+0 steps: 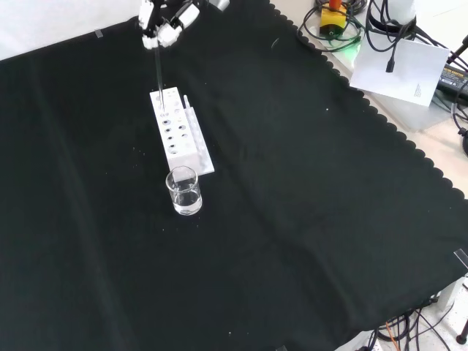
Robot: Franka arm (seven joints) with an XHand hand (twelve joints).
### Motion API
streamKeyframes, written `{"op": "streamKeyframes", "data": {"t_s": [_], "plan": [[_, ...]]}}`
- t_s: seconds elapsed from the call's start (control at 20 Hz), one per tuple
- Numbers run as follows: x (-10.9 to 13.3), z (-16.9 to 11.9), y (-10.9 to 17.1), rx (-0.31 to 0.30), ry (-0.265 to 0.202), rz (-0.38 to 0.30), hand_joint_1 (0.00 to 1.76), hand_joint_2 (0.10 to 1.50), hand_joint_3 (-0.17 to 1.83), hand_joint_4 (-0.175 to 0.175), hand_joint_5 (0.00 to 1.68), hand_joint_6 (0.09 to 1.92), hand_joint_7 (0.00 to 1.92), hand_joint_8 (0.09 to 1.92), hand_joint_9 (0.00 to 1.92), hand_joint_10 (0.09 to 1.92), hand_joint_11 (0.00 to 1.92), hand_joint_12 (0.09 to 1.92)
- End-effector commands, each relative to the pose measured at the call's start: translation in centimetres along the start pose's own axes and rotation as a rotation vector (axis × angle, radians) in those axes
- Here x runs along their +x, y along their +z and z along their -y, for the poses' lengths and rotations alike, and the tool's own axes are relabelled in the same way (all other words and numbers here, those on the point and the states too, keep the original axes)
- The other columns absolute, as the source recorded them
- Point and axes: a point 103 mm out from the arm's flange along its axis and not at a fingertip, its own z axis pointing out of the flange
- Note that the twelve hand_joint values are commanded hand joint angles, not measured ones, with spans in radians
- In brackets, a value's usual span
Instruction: Take the glass rod from the white test tube rack.
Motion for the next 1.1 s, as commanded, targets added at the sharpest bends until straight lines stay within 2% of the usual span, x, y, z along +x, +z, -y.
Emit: {"op": "streamKeyframes", "data": {"t_s": [0.05, 0.4, 0.7, 1.1], "plan": [[0.6, 0.9, -6.2, -0.041, -0.002, 0.008, 1.29, 1.16, -0.17, -0.175, 1.14, 0.46, 1.07, 1.21, 1.57, 0.85, 1.61, 0.6], [2.2, 0.8, -9.1, -0.072, -0.024, 0.02, 1.3, 1.15, -0.17, -0.175, 1.15, 0.45, 1.07, 1.2, 1.58, 0.84, 1.61, 0.6], [3.2, 0.8, -9.4, -0.08, -0.038, 0.016, 1.3, 1.15, -0.17, -0.175, 1.15, 0.44, 1.07, 1.2, 1.58, 0.84, 1.61, 0.6], [3.3, 1.1, -9.7, -0.074, -0.05, 0.023, 1.3, 1.15, -0.17, -0.175, 1.15, 0.44, 1.07, 1.2, 1.59, 0.83, 1.62, 0.59]]}}
